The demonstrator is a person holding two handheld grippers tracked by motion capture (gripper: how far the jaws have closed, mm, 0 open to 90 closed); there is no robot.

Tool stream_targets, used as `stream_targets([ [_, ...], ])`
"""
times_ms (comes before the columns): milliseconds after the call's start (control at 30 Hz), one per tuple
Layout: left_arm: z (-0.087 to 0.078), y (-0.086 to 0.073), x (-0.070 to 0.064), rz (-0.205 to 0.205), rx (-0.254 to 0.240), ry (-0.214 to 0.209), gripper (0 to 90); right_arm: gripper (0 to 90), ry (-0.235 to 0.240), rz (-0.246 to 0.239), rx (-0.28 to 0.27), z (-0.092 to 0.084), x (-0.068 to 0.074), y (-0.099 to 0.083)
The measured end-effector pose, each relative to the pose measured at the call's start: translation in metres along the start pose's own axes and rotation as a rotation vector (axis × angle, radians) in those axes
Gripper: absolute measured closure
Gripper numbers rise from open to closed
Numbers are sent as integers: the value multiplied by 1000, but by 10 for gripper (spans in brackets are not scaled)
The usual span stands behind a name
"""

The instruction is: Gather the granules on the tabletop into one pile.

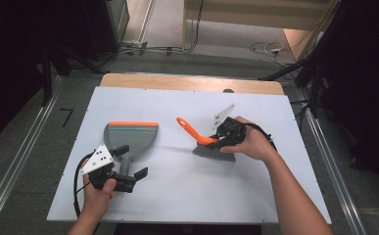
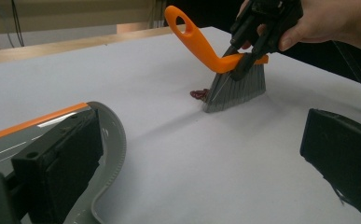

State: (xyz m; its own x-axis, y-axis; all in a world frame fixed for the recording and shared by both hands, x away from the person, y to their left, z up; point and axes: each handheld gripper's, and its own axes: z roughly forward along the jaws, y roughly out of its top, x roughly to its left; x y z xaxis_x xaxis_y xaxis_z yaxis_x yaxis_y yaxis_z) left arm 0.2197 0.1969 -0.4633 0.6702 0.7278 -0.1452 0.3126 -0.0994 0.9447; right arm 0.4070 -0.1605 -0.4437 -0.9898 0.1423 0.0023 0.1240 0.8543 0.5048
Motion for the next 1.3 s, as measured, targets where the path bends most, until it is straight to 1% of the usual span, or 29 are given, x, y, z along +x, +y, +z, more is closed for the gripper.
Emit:
stream_targets([
  [133, -1, 0, 0, 1, 2, 2, 0, 681, -8, -5, -2, 1, -3, 2],
  [200, -1, 0, 0, -1, 1, 2, 0, 682, -4, 5, -5, 0, -4, 3],
  [267, -1, 0, 1, -2, -1, 1, 0, 684, -17, 10, -15, -2, -3, 4],
  [300, -1, 0, 1, -2, -1, 1, 0, 684, -14, 15, -20, -4, -2, 5],
  [333, -1, 0, 1, -2, 0, 1, 0, 684, -2, 9, -38, -7, -1, 5],
  [367, -1, -1, 1, -1, 0, 1, 0, 684, 4, 15, -53, -11, 1, 6],
  [433, 0, -1, 1, -2, -1, 0, 0, 684, -7, 23, -72, -20, 5, 6],
  [500, 0, -1, 1, -2, -1, 1, 0, 684, -34, 51, -85, -31, 9, 5],
  [533, -1, 0, 0, -1, -1, 1, 0, 684, -57, 70, -89, -37, 11, 4],
  [633, -1, 0, 0, -2, -1, 1, 0, 683, -143, 162, -101, -49, 16, -4],
  [700, -1, 0, 0, 1, -1, 2, 0, 683, -216, 258, -109, -54, 18, -13],
  [733, 0, 0, 0, 2, -1, 1, 0, 683, -245, 306, -106, -56, 19, -17],
  [800, 0, 1, -1, 4, 0, 1, 0, 683, -287, 391, -110, -58, 17, -27],
  [867, 0, 1, -2, 4, 1, 0, 0, 683, -314, 475, -107, -59, 14, -36],
  [967, 1, 1, -2, 4, 1, -2, 0, 684, -395, 573, -86, -57, 12, -47],
  [1033, 1, 0, -1, -1, 0, -2, 0, 684, -435, 617, -51, -52, 12, -49],
  [1067, 2, 0, -1, -2, 0, -2, 0, 685, -450, 627, -36, -49, 12, -50],
  [1133, 2, 0, -1, 2, 3, -3, 0, 685, -466, 654, -16, -41, 13, -48],
  [1233, 3, 0, -2, 8, 5, -4, 0, 686, -467, 677, 5, -31, 13, -43],
  [1300, 2, 0, -2, 7, 3, -5, 0, 686, -452, 690, -12, -29, 13, -38],
])
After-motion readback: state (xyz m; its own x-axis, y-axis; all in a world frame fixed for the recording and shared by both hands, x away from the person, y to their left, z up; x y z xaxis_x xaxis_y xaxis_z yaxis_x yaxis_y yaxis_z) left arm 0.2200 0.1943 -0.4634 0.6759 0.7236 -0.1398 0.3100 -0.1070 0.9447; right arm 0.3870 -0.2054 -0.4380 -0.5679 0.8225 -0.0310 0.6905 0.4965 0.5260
